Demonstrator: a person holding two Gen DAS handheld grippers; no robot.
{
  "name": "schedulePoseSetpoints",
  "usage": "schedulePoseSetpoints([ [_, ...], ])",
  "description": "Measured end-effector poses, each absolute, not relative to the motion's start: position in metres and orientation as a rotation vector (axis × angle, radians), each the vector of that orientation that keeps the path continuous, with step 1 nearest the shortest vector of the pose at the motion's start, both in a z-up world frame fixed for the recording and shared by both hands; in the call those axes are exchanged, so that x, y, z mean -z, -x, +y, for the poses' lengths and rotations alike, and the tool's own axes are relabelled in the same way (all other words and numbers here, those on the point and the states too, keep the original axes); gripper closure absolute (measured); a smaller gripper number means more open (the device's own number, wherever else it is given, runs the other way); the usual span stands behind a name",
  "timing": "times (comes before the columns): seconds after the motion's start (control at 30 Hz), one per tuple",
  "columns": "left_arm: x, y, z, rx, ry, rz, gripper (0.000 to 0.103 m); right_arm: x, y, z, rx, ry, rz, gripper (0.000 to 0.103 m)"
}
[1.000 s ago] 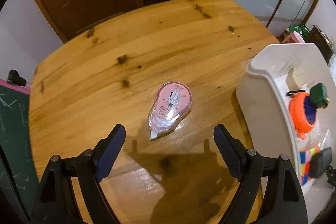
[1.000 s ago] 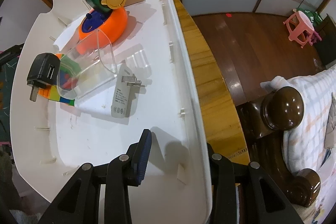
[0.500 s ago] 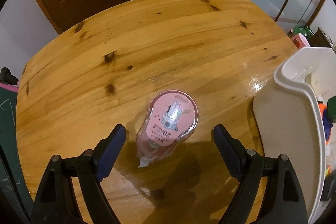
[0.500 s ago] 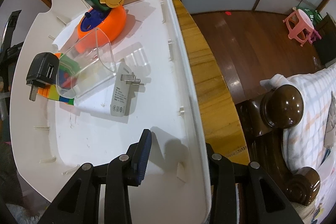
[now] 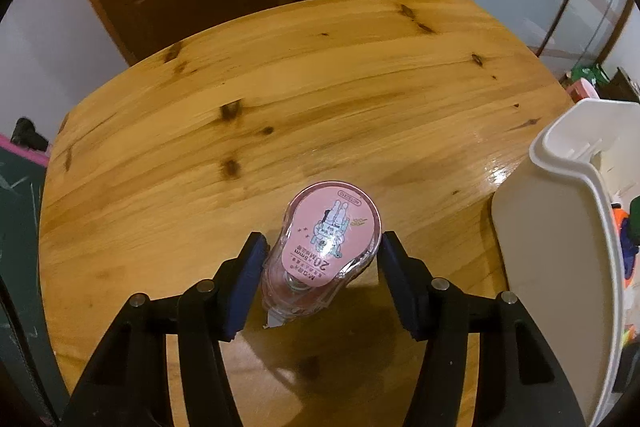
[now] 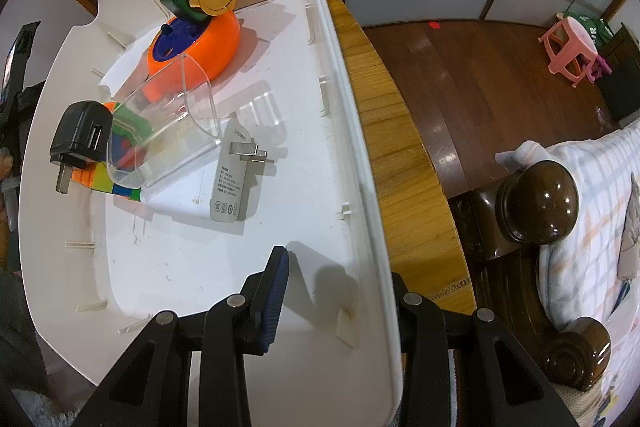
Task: Organize rigid objects
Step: 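Close the left tool on the pink tape dispenser, then lift the pink dispenser with the left tool and carry it over the tray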
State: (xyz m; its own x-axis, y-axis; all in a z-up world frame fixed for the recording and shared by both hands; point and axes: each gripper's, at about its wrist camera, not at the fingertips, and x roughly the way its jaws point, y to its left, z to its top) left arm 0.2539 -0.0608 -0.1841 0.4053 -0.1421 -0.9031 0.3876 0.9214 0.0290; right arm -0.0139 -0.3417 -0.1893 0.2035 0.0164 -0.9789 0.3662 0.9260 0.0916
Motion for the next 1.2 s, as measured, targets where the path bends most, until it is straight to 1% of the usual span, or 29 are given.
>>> schedulePoseSetpoints([
  [0.3,0.139,-0.206,-0.042,0.303,-0.222,1.097,0.041,0.190,0.017,-0.343,0.252,-0.348,1.337,0.065],
  [0.63,0.090,-0.133,-0.060,0.378,-0.202,1.099,0.041,0.189,0.016,-0.338,0.254,-0.322,1.324,0.065],
  [0.87,0.067,-0.108,-0.096,0.438,-0.216,1.053,0.041,0.187,0.017,-0.339,0.244,-0.337,1.315,0.065],
  [1.2,0.068,-0.122,-0.171,0.504,-0.236,1.032,0.041,0.191,0.018,-0.347,0.224,-0.357,1.308,0.065],
])
